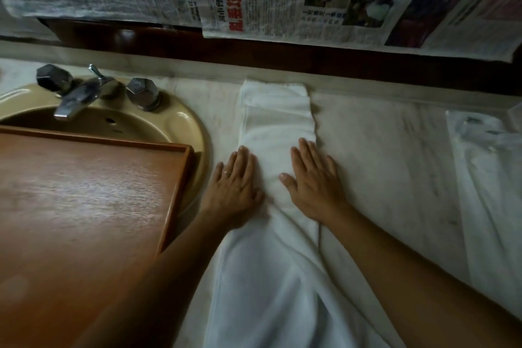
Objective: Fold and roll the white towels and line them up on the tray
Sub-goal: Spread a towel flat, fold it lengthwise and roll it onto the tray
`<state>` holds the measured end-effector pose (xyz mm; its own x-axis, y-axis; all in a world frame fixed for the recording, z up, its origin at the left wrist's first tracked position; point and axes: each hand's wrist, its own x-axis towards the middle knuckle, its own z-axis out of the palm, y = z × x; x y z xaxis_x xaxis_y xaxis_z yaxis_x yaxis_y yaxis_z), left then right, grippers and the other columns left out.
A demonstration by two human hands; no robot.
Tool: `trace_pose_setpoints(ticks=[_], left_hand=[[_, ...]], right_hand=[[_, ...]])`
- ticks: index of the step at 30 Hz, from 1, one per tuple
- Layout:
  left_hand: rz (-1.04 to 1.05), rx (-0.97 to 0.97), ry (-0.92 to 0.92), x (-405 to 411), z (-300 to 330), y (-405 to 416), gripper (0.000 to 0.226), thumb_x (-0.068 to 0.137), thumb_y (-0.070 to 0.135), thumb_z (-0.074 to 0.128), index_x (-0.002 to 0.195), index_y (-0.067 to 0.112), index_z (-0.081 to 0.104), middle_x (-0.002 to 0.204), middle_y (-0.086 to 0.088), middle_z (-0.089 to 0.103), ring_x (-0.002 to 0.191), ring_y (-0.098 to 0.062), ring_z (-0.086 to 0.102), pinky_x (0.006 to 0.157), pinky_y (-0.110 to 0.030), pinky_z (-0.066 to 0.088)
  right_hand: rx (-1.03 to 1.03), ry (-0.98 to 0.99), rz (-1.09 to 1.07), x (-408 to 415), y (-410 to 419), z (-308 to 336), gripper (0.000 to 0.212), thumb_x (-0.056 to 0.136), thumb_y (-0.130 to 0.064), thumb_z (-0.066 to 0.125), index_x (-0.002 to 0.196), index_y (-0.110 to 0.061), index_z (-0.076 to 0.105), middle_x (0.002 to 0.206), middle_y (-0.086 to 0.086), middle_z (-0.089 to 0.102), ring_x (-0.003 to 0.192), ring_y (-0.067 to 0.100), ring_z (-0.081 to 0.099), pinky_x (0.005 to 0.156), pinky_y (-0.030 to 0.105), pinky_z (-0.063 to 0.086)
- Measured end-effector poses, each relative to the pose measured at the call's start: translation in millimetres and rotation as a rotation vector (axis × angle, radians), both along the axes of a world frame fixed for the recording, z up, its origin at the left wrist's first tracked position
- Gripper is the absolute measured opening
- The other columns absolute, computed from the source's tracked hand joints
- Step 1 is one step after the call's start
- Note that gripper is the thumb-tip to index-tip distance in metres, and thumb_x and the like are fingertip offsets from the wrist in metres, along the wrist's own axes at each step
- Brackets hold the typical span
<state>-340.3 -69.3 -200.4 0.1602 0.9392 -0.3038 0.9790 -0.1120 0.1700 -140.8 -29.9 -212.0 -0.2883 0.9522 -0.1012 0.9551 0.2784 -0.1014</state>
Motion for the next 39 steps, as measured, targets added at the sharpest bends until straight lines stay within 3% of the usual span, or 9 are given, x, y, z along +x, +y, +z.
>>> trace_pose_setpoints(ticks=[6, 11, 15, 20, 24, 29, 32, 36, 39], left_hand=[[0.045, 0.021, -0.087, 25.9, 2.2, -69.4, 0.074, 0.1, 0.063, 0.005, 0.156, 0.022, -0.018, 0.16, -0.003, -0.029, 0.15, -0.02, -0.022, 0.124, -0.047, -0.002], [0.02, 0.091, -0.026, 4.0, -8.2, -18.9, 0.078, 0.09, 0.063, -0.01, 0.157, 0.024, -0.017, 0.163, -0.003, -0.025, 0.152, -0.019, -0.017, 0.124, -0.045, -0.004], [0.061, 0.131, -0.116, 21.8, 2.9, -49.8, 0.072, 0.099, 0.06, 0.001, 0.156, 0.02, -0.019, 0.162, -0.003, -0.026, 0.15, -0.019, -0.023, 0.122, -0.041, -0.013], [0.029, 0.108, -0.043, 17.9, -20.6, -84.2, 0.078, 0.101, 0.065, 0.01, 0.16, 0.014, 0.006, 0.166, -0.007, -0.006, 0.153, -0.023, -0.006, 0.121, -0.042, -0.005], [0.012, 0.079, -0.03, 12.6, -13.1, -49.6, 0.079, 0.096, 0.065, -0.001, 0.158, 0.017, -0.014, 0.162, -0.004, -0.025, 0.15, -0.019, -0.022, 0.123, -0.04, -0.013], [0.037, 0.085, -0.046, 12.2, -1.8, -81.1, 0.076, 0.095, 0.065, -0.005, 0.155, 0.021, -0.02, 0.16, -0.003, -0.031, 0.149, -0.018, -0.027, 0.122, -0.041, -0.015], [-0.001, 0.036, -0.039, 8.7, -9.2, -87.5, 0.078, 0.093, 0.07, -0.005, 0.154, 0.025, -0.023, 0.158, -0.002, -0.035, 0.147, -0.017, -0.03, 0.12, -0.039, -0.018], [0.029, 0.033, -0.083, 6.5, -4.0, -72.6, 0.085, 0.089, 0.07, -0.004, 0.159, 0.023, -0.007, 0.165, -0.004, -0.019, 0.151, -0.019, -0.02, 0.122, -0.039, -0.013], [0.187, 0.198, -0.213, 25.1, 14.6, -94.2, 0.07, 0.093, 0.058, 0.028, 0.149, 0.017, 0.039, 0.156, -0.011, 0.036, 0.145, -0.032, 0.031, 0.116, -0.046, 0.029]], right_hand=[[0.0, 0.028, -0.007, 10.8, -53.3, -6.3, 0.072, 0.097, -0.055, 0.025, 0.152, -0.01, 0.034, 0.163, 0.009, 0.022, 0.149, 0.022, 0.022, 0.11, 0.05, 0.03], [0.003, 0.018, -0.026, -1.4, -6.0, -5.8, 0.074, 0.095, -0.056, 0.019, 0.152, -0.011, 0.033, 0.163, 0.009, 0.021, 0.15, 0.023, 0.018, 0.113, 0.051, 0.023], [0.087, 0.087, 0.006, -2.6, -20.0, 2.6, 0.062, 0.099, -0.048, 0.027, 0.146, -0.012, 0.044, 0.159, 0.013, 0.03, 0.146, 0.029, 0.031, 0.105, 0.05, 0.034], [-0.035, 0.051, 0.053, 3.0, -37.3, -6.1, 0.074, 0.096, -0.061, 0.009, 0.156, -0.019, 0.023, 0.165, 0.004, 0.011, 0.152, 0.019, 0.01, 0.113, 0.049, 0.022], [-0.073, -0.015, 0.041, -6.7, -2.6, 1.2, 0.082, 0.089, -0.063, 0.0, 0.157, -0.02, 0.017, 0.166, 0.003, 0.002, 0.152, 0.019, 0.003, 0.117, 0.049, 0.014], [0.007, 0.106, 0.07, -13.3, -20.3, 12.4, 0.072, 0.095, -0.059, 0.014, 0.152, -0.019, 0.033, 0.163, 0.007, 0.02, 0.15, 0.023, 0.018, 0.112, 0.049, 0.024], [-0.063, 0.074, 0.122, -12.2, -34.2, 3.8, 0.075, 0.094, -0.063, 0.015, 0.156, -0.021, 0.021, 0.166, 0.001, 0.01, 0.152, 0.017, 0.01, 0.114, 0.047, 0.024], [-0.119, 0.059, 0.073, -21.5, -17.0, 12.7, 0.068, 0.098, -0.058, 0.031, 0.154, -0.021, 0.022, 0.165, -0.001, 0.009, 0.151, 0.017, 0.009, 0.115, 0.046, 0.018], [-0.063, 0.182, 0.075, -24.4, -7.6, 33.0, 0.049, 0.096, -0.045, 0.047, 0.137, -0.018, 0.048, 0.149, 0.003, 0.041, 0.136, 0.025, 0.038, 0.106, 0.045, 0.03]])
